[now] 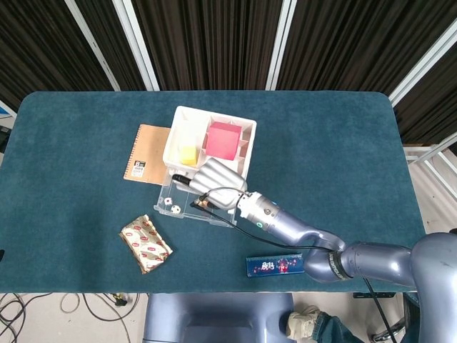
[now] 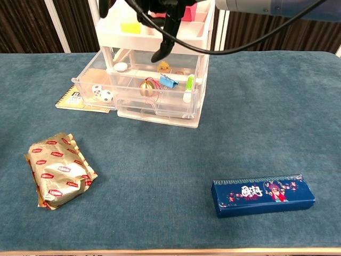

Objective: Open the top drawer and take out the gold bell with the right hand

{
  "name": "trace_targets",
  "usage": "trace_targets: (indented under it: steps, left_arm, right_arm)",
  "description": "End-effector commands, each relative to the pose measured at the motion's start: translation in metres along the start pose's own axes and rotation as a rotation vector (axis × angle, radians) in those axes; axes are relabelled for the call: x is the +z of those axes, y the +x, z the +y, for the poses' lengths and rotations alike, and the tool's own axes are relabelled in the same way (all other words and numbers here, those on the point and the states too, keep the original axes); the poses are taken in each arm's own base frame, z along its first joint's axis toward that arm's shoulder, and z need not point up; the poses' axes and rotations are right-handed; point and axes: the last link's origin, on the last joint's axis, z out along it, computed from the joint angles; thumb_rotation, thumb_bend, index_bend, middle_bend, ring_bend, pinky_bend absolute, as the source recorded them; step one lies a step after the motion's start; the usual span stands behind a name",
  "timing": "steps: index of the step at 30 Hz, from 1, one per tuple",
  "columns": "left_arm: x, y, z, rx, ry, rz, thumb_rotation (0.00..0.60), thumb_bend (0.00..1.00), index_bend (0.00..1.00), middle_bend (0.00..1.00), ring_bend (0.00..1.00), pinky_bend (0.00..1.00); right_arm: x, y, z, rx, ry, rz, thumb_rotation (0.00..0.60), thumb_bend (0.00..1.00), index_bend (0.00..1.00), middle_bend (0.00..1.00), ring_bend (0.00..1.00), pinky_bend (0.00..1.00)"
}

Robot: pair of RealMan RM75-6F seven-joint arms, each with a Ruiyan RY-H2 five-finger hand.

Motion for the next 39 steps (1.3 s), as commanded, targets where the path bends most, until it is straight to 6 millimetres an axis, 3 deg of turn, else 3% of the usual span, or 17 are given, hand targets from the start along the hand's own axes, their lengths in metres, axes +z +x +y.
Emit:
trace_targets:
  steps: [1, 11, 18, 39]
  left_arm:
    - [0.0, 0.0, 0.0, -0.001, 0.0, 0.0, 0.6, 0.27, 0.12, 0.0, 0.01, 0.02]
    - [0.0, 0.0, 0.0, -0.001, -0.001, -0.003, 0.6, 0.26, 0.12, 0.0, 0.01, 0.05]
    - [0.0, 0.0, 0.0, -0.001, 0.001, -0.005, 0.6, 0.26, 0.12, 0.0, 0.01, 0.08]
    - [0.0, -0.001, -0.001, 0.004, 0.001, -0.014, 0.6, 0.27, 0.12, 0.0, 0.01, 0.2]
  right_arm:
    - [0.0, -0.003, -0.001, -0.019, 0.016, -0.015, 0.6, 0.12, 0.23, 0.87, 0.99, 1.0]
    - [0.0, -0.01, -0.009, 0.044, 0.062, -0.067, 0.6, 0.15, 0.23, 0.87, 0.99, 1.0]
    - [0.003, -0.013, -0.005, 0.001, 0.065, -0.058, 0.6, 0.2, 0.26, 0.87, 0.99, 1.0]
    - [0.004, -0.021, -0.001, -0.079, 0.065, -0.128, 0.6, 0.22, 0.27, 0.87, 0.99, 1.0]
